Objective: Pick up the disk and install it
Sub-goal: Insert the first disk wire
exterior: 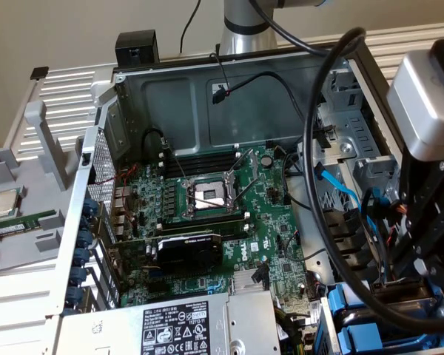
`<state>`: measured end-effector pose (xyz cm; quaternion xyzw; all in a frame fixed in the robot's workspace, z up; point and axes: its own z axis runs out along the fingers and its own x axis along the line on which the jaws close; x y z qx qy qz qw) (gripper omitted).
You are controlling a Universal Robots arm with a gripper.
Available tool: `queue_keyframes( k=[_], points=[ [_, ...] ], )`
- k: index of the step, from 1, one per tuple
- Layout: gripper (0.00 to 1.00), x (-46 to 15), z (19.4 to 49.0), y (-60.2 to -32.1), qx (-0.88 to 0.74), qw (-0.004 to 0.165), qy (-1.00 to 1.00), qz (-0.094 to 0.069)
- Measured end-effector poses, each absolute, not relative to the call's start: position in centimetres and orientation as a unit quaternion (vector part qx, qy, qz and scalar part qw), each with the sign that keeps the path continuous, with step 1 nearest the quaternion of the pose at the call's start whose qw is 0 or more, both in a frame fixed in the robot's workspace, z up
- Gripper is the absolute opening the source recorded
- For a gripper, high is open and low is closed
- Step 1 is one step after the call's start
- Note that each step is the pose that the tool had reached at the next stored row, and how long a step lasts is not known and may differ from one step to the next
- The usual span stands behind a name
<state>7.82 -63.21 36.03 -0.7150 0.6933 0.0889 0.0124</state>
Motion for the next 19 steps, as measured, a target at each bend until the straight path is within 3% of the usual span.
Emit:
queue_keyframes(
  k=[5, 19],
  points=[
    [0.16, 7.79, 36.0, -63.25, -0.716, 0.021, 0.693, 0.08],
    [0.16, 7.39, 35.46, -63.25, -0.716, 0.022, 0.693, 0.079]
  ],
)
